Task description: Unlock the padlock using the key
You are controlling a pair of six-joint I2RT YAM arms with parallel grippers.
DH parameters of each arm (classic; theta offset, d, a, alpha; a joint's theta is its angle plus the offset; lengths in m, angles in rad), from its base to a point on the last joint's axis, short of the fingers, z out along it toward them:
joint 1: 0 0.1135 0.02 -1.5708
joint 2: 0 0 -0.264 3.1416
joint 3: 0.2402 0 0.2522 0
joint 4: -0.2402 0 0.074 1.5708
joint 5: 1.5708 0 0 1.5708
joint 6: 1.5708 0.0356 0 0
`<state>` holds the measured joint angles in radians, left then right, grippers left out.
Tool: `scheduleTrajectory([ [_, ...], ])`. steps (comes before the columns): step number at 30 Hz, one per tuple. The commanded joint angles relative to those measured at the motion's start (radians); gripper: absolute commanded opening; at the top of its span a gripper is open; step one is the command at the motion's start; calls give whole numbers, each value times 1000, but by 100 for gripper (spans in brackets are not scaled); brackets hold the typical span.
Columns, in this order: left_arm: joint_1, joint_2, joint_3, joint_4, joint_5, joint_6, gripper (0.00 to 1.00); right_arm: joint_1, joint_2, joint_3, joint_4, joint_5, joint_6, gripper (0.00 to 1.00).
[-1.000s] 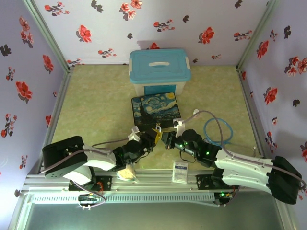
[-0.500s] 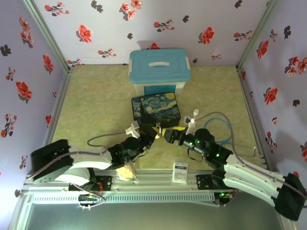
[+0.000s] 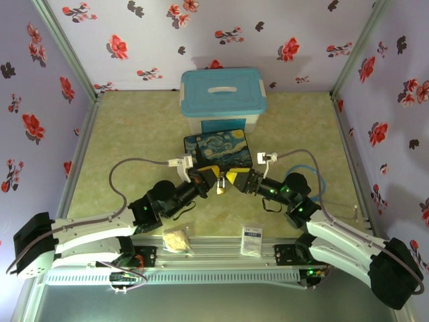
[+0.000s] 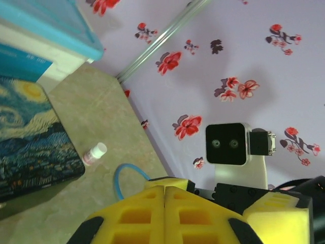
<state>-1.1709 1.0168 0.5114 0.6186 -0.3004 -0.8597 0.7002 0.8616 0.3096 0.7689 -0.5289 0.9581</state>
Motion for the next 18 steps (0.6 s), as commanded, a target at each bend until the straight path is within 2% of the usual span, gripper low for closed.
scheduleTrajectory([
  [1,7,-36,10,28,45,110,0,21,31,64,98,-83,-20,66],
  [9,8,-24,13,138,87,76,0,79,88,91,102,-100,-68,52],
  [12,8,-14,40,131,120,83,0,89,90,89,109,-94,-70,44],
  [17,11,1,23,200,119,79,0,102,100,85,136,-99,-70,36],
  [18,14,2,24,201,120,80,0,104,101,83,142,-99,-67,30],
])
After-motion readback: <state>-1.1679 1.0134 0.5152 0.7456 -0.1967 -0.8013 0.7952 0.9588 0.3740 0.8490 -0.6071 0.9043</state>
